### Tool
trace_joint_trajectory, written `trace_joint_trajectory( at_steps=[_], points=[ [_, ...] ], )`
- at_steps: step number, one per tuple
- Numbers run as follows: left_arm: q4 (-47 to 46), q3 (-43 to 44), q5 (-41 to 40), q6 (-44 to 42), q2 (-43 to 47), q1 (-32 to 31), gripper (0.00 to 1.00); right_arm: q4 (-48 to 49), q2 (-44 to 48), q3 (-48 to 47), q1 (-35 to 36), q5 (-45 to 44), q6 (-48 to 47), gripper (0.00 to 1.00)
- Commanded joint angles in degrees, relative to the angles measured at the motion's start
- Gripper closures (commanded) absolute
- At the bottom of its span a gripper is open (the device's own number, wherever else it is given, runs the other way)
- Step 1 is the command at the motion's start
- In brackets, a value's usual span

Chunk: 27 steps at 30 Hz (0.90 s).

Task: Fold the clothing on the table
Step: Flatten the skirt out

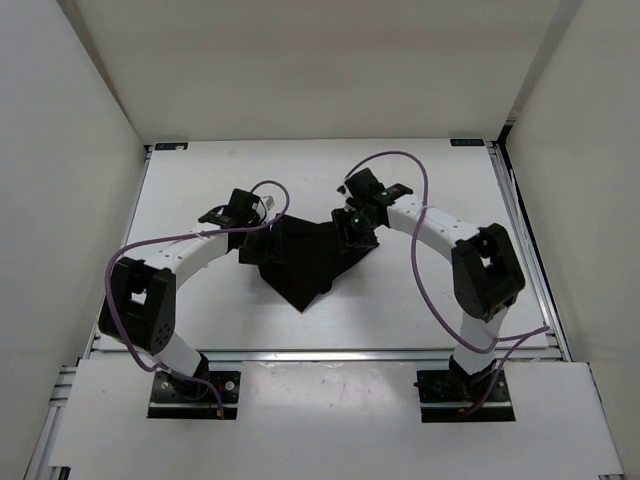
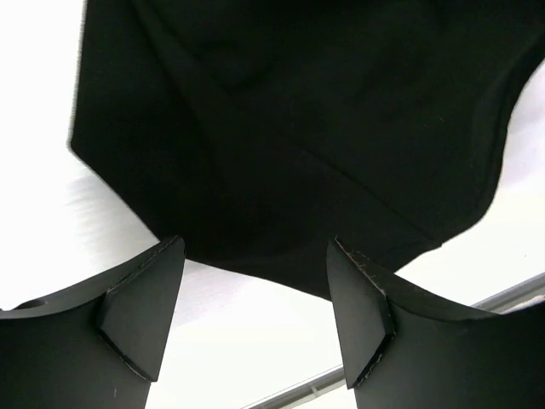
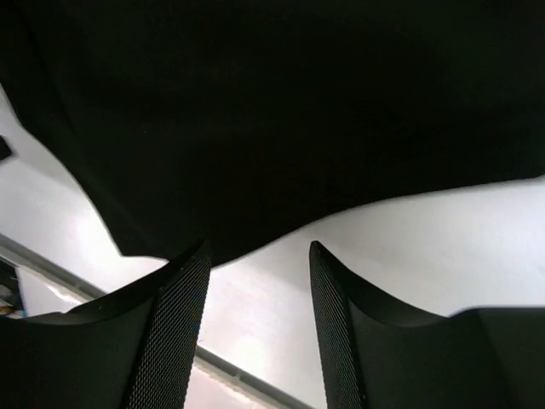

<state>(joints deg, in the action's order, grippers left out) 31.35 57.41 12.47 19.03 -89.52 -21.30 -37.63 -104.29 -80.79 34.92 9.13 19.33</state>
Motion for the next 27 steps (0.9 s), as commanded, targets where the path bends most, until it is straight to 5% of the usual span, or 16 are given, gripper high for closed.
trace_joint_trajectory(
  at_steps=[1, 8, 12, 17, 21, 27],
  points=[
    [-0.2, 0.0, -0.2, 0.6, 0.4, 1.6, 0.22, 2.2, -3.9, -3.0, 2.5, 4.9, -6.1, 0.44],
    [0.5, -3.9, 0.1, 0.3, 3.4, 5.6, 0.22, 0.2, -11.1, -7.4, 5.1, 12.5, -10.3, 0.53],
    [0.6, -5.6, 0.5, 0.8, 4.2, 7.2, 0.22, -3.2, -12.3, -9.4, 6.0, 11.3, -11.3, 1.00],
    [0.0, -6.9, 0.7, 1.4, 4.9, 7.6, 0.22, -11.3, -2.1, -18.4, 8.1, 2.6, -15.2, 1.00],
    [-0.1, -6.7, 0.5, 2.0, 4.5, 7.4, 0.23, -11.2, 7.7, -18.5, 6.7, 7.0, -15.5, 1.00],
    [0.5, -5.8, 0.3, 2.2, 3.8, 6.3, 0.23, -12.6, 17.6, -19.7, 13.9, -1.8, -23.1, 1.00]
  ],
)
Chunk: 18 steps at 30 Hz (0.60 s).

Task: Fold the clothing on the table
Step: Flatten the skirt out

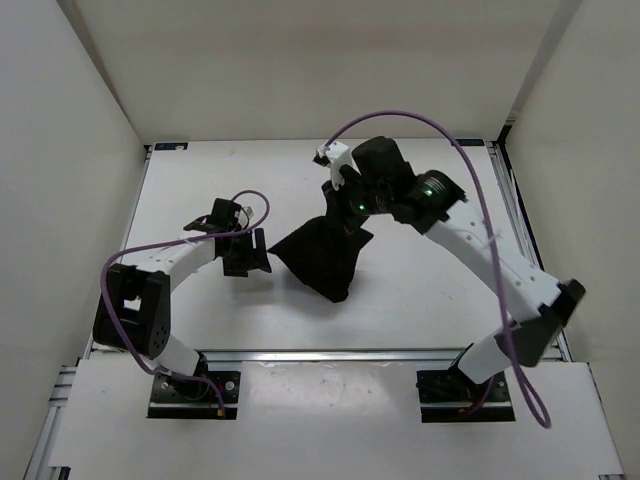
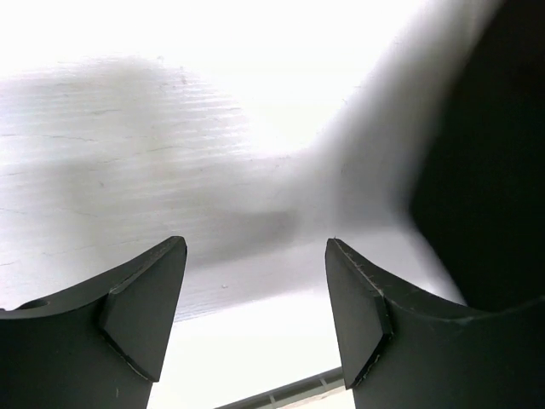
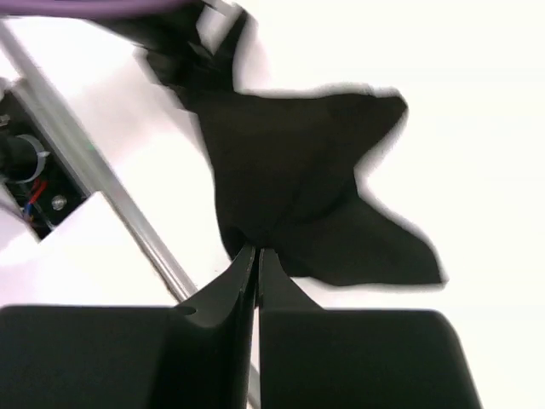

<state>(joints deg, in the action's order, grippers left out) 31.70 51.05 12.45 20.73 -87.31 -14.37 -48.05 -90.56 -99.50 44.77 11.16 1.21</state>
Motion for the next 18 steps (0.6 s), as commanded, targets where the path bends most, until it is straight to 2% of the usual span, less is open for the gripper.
trace_joint_trajectory(
  at_steps=[1, 3, 5, 8, 10, 12, 13, 14, 15, 16, 17, 18],
  points=[
    [0.4, 0.4, 0.2, 0.5, 1.4, -0.9, 0.23, -1.5, 5.7, -1.0, 4.7, -5.5, -5.9, 1.00],
    [0.3, 0.6, -0.1, 0.8, 1.5, -1.2, 0.23, -0.9, 6.4, -2.1, 4.2, -7.0, -5.9, 1.00],
    [-0.1, 0.4, 0.1, 1.3, 2.3, -0.9, 0.23, 1.8, 6.1, -4.4, 1.0, -4.1, -5.0, 1.00],
    [-0.7, -0.7, 0.4, 1.5, 3.0, -1.1, 0.24, 7.0, 3.2, -5.6, -6.9, -0.5, -2.2, 1.00],
    [-0.8, -1.2, 1.0, 2.5, 3.4, -0.9, 0.23, 8.7, -3.2, -6.7, -14.1, 1.3, 0.6, 1.00],
    [-0.8, -1.5, 0.8, 2.3, 3.3, -0.9, 0.23, 9.5, -10.0, -10.7, -18.7, 1.3, 6.1, 0.89],
    [-1.0, -1.4, 0.9, 2.7, 3.5, -0.6, 0.23, 9.5, -15.1, -11.9, -21.2, 0.5, 7.7, 0.89],
    [-0.7, -1.3, 1.0, 2.7, 3.6, -1.1, 0.23, 9.9, -19.8, -13.9, -22.8, -1.9, 11.4, 0.81],
    [-0.2, -1.0, 1.1, 2.8, 4.0, -1.2, 0.23, 10.4, -21.5, -15.3, -25.2, -0.9, 13.8, 0.50],
    [-0.2, -0.8, 1.1, 2.6, 3.9, -1.1, 0.24, 10.4, -24.6, -15.9, -27.4, 0.1, 15.1, 0.31],
    [0.2, -0.7, 1.0, 2.0, 4.2, -1.3, 0.23, 9.9, -26.1, -16.9, -28.4, -0.4, 17.6, 0.18],
    [0.7, -0.3, 0.8, 2.4, 4.5, -1.2, 0.23, 9.4, -26.3, -17.0, -29.5, 0.3, 17.7, 0.14]
  ],
)
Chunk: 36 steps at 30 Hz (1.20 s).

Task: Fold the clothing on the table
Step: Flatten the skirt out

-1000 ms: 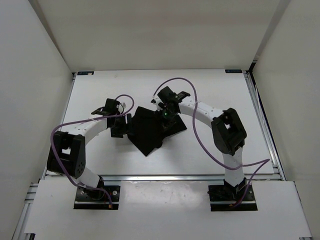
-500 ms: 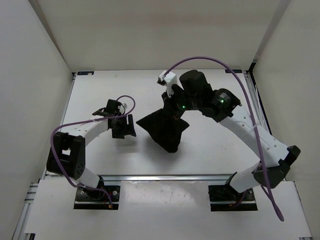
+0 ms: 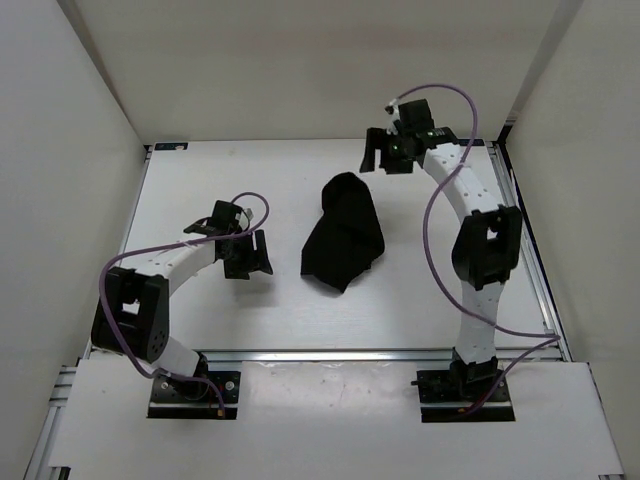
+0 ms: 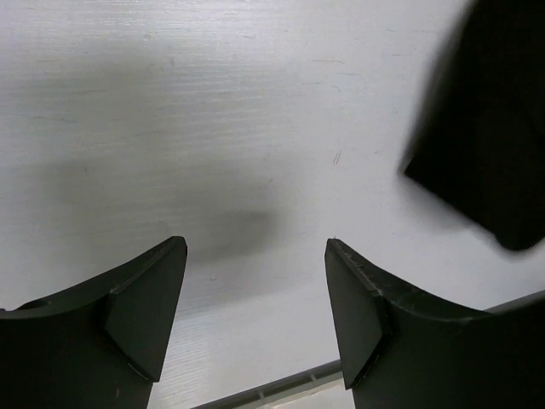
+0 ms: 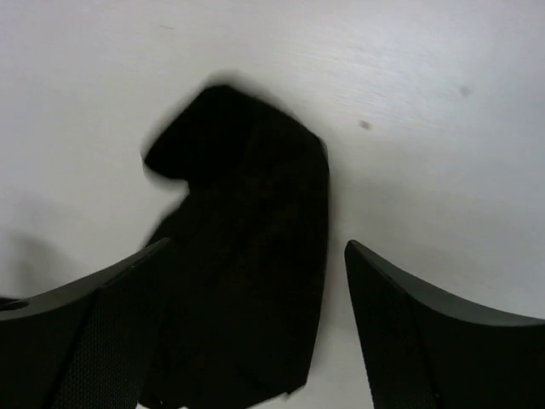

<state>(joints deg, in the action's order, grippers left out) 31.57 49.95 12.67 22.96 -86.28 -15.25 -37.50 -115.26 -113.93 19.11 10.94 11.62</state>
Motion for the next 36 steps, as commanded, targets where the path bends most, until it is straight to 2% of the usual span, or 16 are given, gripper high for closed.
trace_joint_trajectory(
  at_steps=[1, 5, 9, 12, 15, 21, 28, 36],
  points=[
    [0.9, 0.3, 0.3, -0.1, 3.7, 0.2, 0.23, -1.7, -0.8, -2.4, -3.8, 0.1, 7.2, 0.14],
    [-0.2, -2.4, 1.4, 1.1, 5.4, 1.1, 0.23, -0.6, 8.1, 5.5, 0.6, -2.2, 0.2, 0.13],
    [-1.8, -2.9, 2.5, 2.2, 4.5, 0.2, 0.24, -3.5, 14.2, 12.8, 5.6, -0.3, -0.2, 0.29],
    [-3.2, -1.7, 1.9, 3.2, 3.5, -2.4, 0.31, -5.3, 15.1, 18.1, 9.7, 2.1, 1.8, 0.41],
    [-4.0, -1.3, 2.4, 3.7, 1.6, -3.6, 0.32, -8.4, 13.0, 20.9, 12.2, 2.4, 6.6, 0.39],
    [-4.8, -2.1, 3.2, 3.8, 1.6, -3.0, 0.32, -16.6, 4.6, 18.9, 12.3, 4.4, 16.1, 0.44],
    [-5.6, -4.9, 4.3, 4.0, 2.2, -2.1, 0.32, -12.7, 0.0, 20.1, 10.1, 9.7, 24.6, 0.49],
    [-6.6, -5.8, 5.4, 3.1, 2.8, -0.8, 0.32, -13.2, -5.1, 18.7, 13.1, 11.0, 25.8, 0.50]
  ],
)
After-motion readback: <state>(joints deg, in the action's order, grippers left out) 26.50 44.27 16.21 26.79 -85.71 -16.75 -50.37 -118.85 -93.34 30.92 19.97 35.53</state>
